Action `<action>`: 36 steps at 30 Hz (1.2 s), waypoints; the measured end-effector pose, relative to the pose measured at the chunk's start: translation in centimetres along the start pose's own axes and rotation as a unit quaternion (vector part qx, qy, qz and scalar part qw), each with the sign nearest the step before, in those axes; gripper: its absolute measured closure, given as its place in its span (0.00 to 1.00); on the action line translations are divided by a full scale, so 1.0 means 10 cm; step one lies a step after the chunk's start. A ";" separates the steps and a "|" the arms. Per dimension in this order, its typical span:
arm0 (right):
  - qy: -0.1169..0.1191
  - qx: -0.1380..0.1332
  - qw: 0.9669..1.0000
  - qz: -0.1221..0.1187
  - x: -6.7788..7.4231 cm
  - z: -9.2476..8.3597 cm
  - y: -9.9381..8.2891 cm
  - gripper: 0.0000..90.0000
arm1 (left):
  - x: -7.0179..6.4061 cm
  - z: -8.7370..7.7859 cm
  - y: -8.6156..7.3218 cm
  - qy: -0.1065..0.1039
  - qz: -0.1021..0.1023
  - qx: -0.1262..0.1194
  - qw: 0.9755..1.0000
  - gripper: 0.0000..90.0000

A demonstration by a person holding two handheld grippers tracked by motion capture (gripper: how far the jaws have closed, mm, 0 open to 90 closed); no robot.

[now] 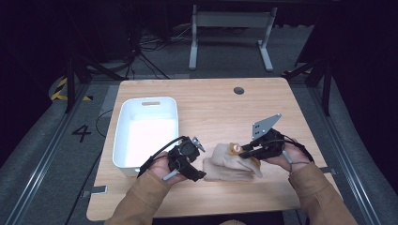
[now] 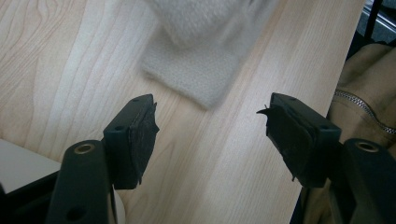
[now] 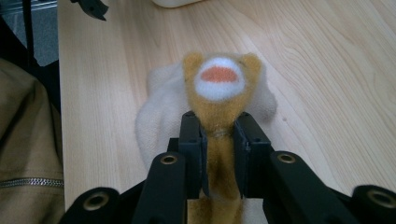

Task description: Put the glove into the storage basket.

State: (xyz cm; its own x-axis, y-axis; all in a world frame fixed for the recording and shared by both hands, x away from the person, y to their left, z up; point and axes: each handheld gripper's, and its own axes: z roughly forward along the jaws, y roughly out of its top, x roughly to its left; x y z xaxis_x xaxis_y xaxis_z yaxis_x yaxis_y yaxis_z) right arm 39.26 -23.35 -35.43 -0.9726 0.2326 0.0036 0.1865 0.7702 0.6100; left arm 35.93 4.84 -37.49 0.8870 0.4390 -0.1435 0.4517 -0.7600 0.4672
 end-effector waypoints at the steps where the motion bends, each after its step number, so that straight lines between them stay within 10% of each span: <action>1: 0.001 -0.001 1.000 -0.002 0.01 0.02 0.01 0.84 | 0.00 0.00 0.00 0.000 -0.002 0.001 1.000 0.38; 36: 0.080 0.057 0.994 -0.041 0.06 0.36 -0.04 0.83 | 0.00 0.04 0.01 -0.002 0.000 0.007 1.000 0.37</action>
State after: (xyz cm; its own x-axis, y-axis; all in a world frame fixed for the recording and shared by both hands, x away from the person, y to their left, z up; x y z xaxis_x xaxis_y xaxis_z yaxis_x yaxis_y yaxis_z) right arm 39.13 -21.35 -38.51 -0.9932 0.0759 0.0881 0.1109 0.8470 0.5199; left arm 36.03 4.60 -37.83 0.8874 0.4372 -0.1462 0.4527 -0.7668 0.4550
